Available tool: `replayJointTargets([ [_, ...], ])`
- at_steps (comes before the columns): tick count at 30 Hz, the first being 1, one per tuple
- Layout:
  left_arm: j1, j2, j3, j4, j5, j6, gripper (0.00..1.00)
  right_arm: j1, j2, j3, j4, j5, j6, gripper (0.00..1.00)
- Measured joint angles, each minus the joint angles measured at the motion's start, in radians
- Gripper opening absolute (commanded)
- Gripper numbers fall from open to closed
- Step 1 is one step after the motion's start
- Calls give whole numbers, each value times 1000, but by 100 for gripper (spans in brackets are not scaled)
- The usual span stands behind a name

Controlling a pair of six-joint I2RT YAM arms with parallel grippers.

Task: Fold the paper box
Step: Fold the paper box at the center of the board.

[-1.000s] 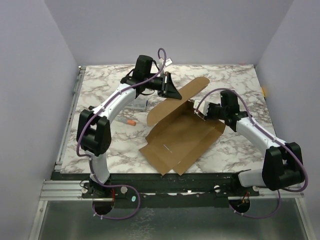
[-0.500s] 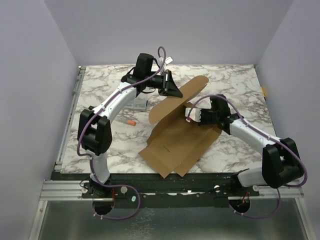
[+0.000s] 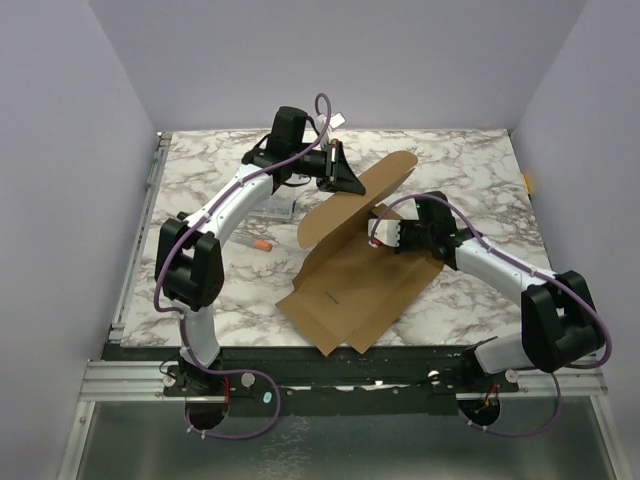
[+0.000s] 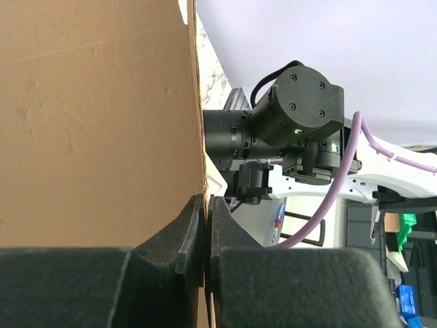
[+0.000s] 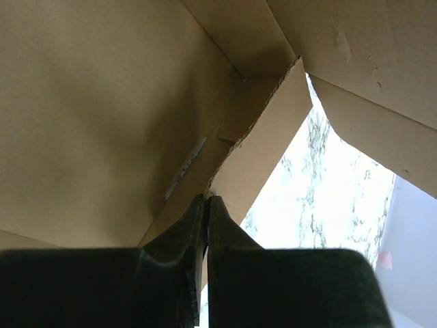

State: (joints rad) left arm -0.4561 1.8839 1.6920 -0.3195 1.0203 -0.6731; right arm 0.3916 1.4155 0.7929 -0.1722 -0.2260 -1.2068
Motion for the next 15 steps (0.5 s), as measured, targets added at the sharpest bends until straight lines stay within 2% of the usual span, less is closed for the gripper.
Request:
replayJointTargets([
  [4,0,0,0,0,-2,-4,6,1,0,0,-1,0,2,5],
  [7,-2,0,0,0,-7,-7,0,2,7,0,0,-1,11,6],
  [15,-6,0,0,0,-8,-8,0,2,39,3,6,-10,71,17],
])
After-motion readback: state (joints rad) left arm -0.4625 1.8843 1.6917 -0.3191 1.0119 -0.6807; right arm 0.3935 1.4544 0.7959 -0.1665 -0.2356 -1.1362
